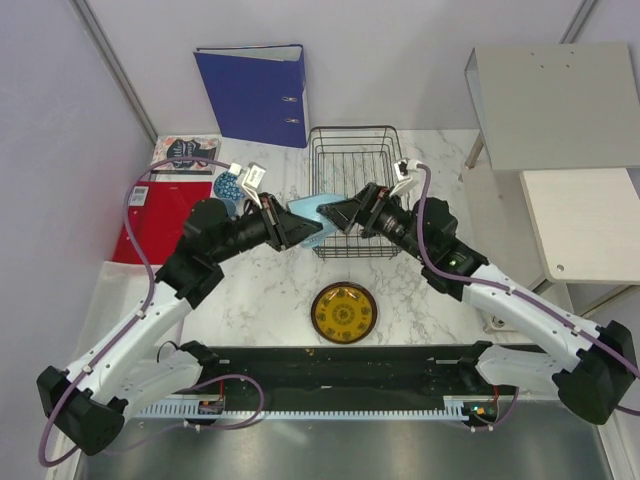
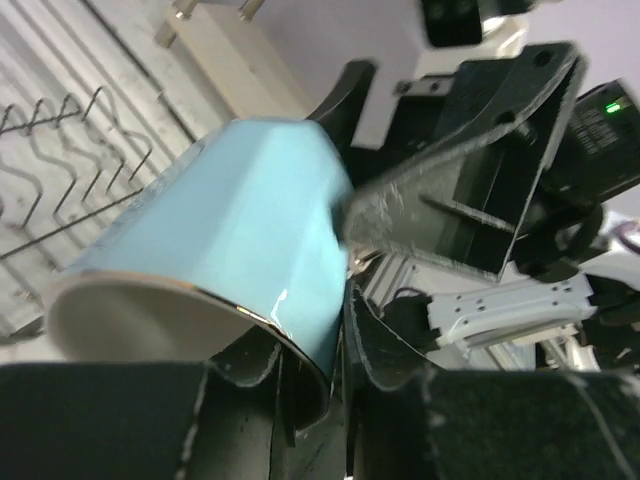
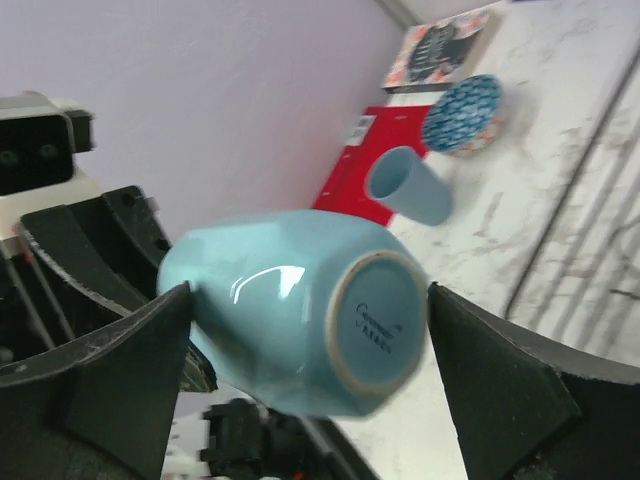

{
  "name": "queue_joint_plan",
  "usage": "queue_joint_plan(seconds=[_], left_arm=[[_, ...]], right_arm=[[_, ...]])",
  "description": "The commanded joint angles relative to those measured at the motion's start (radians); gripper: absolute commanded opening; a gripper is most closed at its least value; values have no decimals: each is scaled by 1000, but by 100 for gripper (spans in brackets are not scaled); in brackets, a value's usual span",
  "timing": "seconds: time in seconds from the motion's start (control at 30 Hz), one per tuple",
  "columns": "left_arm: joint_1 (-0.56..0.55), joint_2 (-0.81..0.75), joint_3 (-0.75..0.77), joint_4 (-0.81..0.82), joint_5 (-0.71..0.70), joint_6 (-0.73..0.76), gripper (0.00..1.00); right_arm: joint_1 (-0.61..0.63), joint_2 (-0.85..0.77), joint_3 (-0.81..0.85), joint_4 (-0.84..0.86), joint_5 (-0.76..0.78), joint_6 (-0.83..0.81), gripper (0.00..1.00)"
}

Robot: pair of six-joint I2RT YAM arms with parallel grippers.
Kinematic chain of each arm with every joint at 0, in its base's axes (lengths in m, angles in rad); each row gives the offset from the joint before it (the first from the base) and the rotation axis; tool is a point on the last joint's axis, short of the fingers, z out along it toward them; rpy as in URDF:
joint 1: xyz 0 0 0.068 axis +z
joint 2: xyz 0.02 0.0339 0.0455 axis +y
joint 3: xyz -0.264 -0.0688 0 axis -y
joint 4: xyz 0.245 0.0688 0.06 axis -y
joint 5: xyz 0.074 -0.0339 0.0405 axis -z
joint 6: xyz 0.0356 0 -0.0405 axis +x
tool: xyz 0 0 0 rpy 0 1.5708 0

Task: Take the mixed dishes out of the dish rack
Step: Pick up the cup from the dish rack, then place the cup at the center of the board.

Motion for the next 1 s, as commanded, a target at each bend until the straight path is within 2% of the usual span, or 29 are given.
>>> queue_joint_plan(seconds=[0.0, 0.13, 0.27, 0.37, 0.4, 0.43, 0.5, 0.53, 0.7, 0.83, 0.97], left_arm=[[37, -101, 18, -243, -131, 137, 2], [37, -161, -40, -151, -76, 98, 2], [37, -173, 7, -235, -115, 116, 2], [37, -136, 119, -442, -235, 185, 2], [37, -109, 159, -605, -334, 206, 2], [37, -39, 226, -676, -391, 223, 2], [39, 24, 272, -854, -552, 249, 2], [39, 66, 282, -887, -591, 260, 2], [66, 127, 199, -935, -779, 236, 2], [118, 196, 138, -909, -795, 216, 2], [126, 270, 128, -864, -823, 206, 2]], right_arm=[[-65, -71, -11, -230, 366, -308, 98], [-64, -89, -51, -207, 318, -294, 98], [-65, -124, -84, -213, 321, -303, 98], [-65, -170, -100, -230, 347, -322, 98], [-64, -180, -103, -244, 361, -326, 98], [-65, -193, -104, -253, 370, -331, 98], [-65, -207, -103, -261, 382, -340, 98], [-65, -212, -103, -285, 385, -345, 98], [-65, -227, -123, -304, 407, -352, 98], [-64, -238, -150, -313, 405, -358, 98], [-65, -250, -170, -313, 408, -368, 98]])
